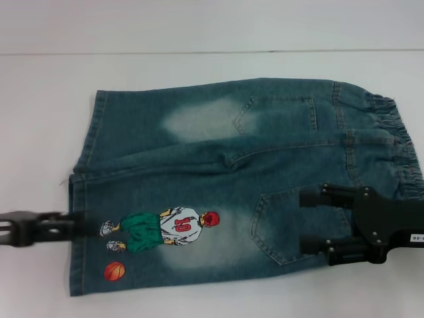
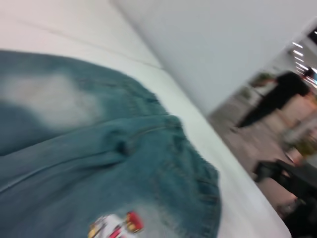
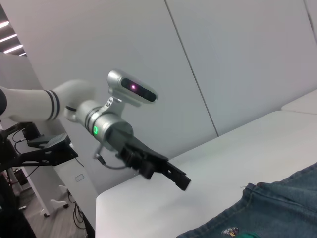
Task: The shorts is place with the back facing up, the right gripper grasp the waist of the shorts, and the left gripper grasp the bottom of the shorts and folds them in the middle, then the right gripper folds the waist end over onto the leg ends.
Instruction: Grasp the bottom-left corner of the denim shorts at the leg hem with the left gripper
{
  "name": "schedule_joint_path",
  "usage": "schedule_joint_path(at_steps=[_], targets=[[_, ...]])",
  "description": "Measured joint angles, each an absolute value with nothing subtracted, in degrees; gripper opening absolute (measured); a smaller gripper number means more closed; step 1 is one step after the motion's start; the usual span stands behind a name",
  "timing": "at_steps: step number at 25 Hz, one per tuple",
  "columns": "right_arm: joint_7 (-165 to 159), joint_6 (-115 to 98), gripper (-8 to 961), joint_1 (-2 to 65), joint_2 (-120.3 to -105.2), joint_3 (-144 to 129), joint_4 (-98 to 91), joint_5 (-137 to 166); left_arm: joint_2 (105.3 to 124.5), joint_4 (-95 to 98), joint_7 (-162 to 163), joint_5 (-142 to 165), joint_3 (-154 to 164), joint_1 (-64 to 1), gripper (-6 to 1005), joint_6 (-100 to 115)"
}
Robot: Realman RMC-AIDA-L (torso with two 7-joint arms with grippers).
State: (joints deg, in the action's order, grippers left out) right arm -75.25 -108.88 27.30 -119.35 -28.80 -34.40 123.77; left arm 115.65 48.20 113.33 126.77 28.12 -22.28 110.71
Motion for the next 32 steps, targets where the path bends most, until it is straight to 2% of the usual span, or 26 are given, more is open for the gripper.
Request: schedule_joint_path(at_steps=[3,7,32], targets=[[-74.8,-108.8,931,27.2,-119.35,-28.6,-34.2,123.8,114.37,49.9,123.4,130.7,25.9,-22.0,907,110.8],[-73.6,-108.5,930,27.1,-119.36,-28.5,-34.2,123.7,113.88,50.2,130.1,135.8,24.4,-22.5,906,111.2],[-71.2,-108.5,924,27.0,-119.05,-27.5,-34.5,123.7,115.17,46.7,138.0,145.4,27.4,-24.7,904,104.4]])
